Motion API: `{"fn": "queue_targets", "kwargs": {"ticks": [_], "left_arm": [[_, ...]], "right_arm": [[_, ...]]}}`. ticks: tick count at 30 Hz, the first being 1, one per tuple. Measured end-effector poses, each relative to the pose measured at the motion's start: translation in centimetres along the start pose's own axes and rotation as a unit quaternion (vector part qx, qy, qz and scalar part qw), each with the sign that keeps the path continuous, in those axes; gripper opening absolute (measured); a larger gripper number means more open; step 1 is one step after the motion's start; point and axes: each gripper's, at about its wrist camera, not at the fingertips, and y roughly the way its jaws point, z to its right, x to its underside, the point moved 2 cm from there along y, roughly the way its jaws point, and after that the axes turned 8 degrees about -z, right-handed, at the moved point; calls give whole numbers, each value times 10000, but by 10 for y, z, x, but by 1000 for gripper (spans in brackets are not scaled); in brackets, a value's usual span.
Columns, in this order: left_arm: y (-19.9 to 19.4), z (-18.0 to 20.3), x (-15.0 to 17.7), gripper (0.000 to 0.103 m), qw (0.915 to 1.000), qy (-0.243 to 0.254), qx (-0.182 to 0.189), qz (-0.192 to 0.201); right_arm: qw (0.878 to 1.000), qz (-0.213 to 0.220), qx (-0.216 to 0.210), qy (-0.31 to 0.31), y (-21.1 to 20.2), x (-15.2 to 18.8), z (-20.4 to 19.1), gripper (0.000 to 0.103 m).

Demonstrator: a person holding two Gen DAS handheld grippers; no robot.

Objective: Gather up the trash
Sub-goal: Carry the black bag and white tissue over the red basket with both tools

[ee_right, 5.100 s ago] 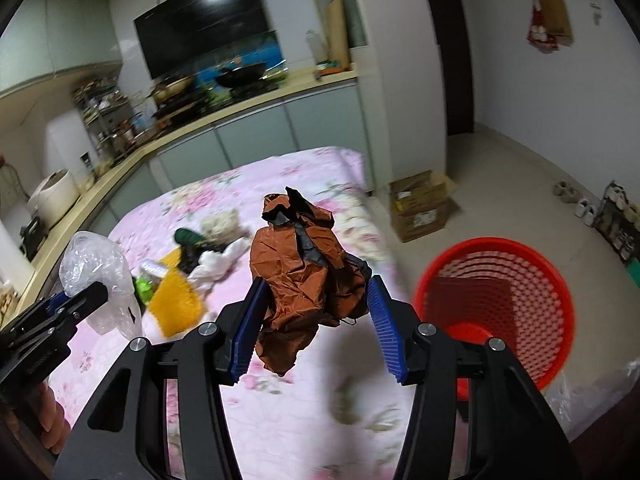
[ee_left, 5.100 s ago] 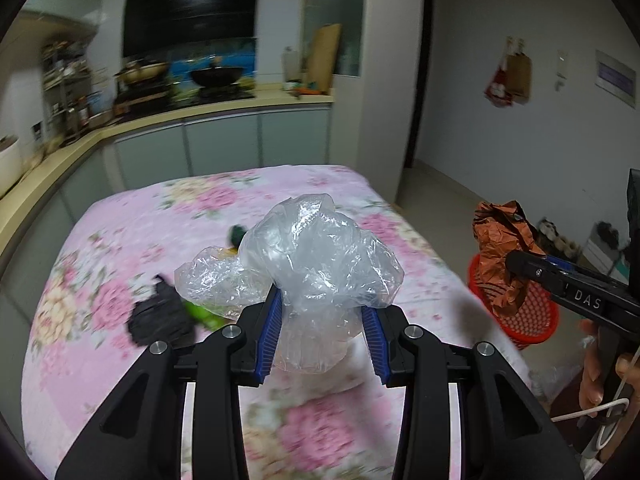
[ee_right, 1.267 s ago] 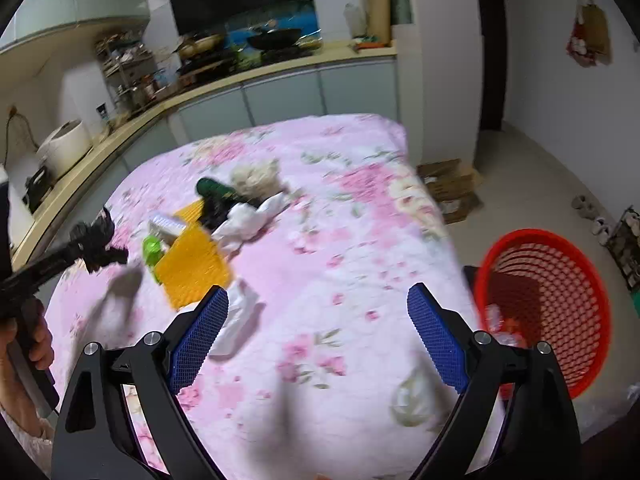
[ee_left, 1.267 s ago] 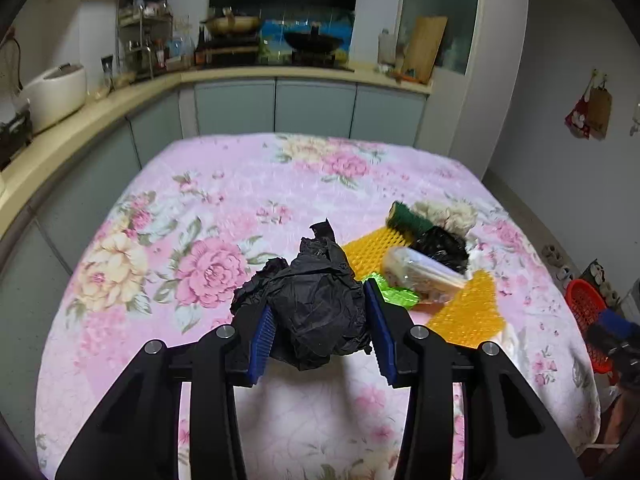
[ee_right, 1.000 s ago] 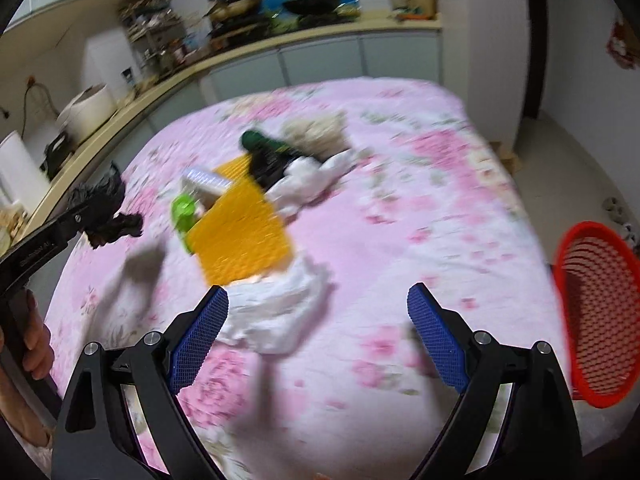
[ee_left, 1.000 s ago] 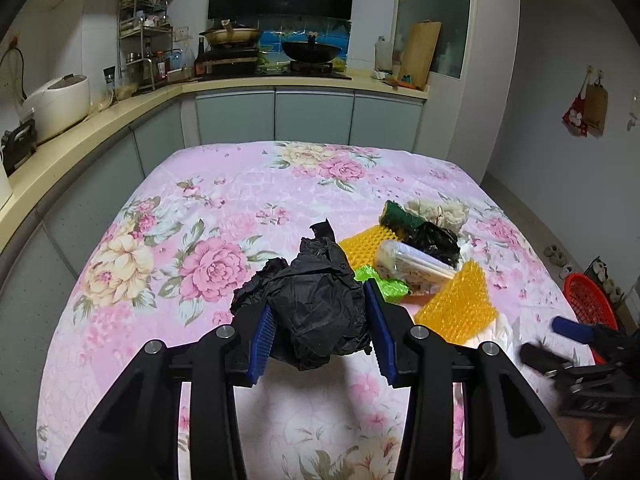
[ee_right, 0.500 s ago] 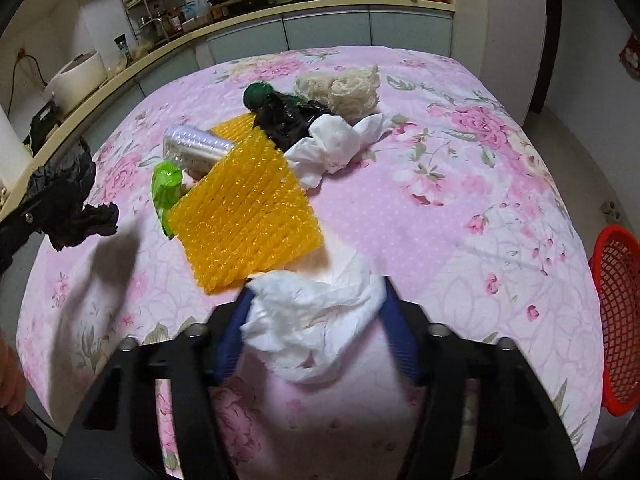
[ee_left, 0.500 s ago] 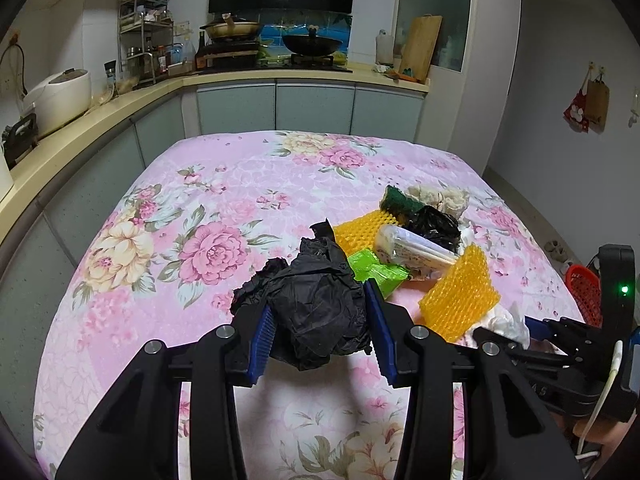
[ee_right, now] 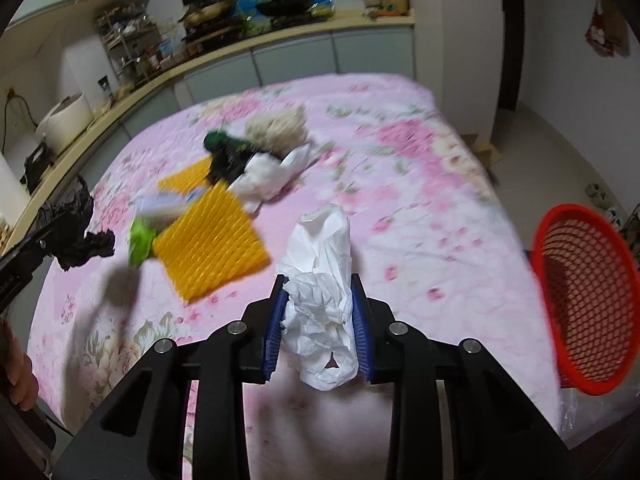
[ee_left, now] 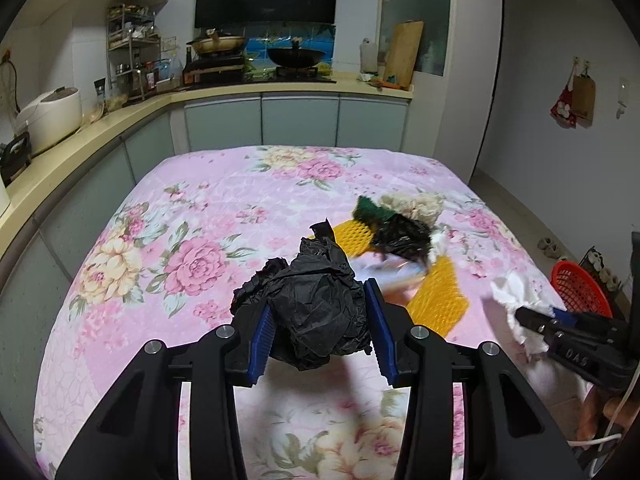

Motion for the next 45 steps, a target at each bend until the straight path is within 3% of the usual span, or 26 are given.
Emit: {"fn": "queue_targets", "kwargs": {"ticks": [13,24,35,45], "left_arm": [[-18,33,-13,41,9992,249,95,290],[-26,56,-20,41,9979,467,241,379],[-27,95,-30,41,9941,762,635,435],[-16,159,-39,41,9855,1202,1139,381]], "right_arm": [[9974,706,147,-87,-48,-19,3,30],[9944,1036,193,-11,-81,-20,10,30],[9890,1377,456,281,-113,-19,43,30],[9832,1439,850,736,-128,-10,89,30]]}}
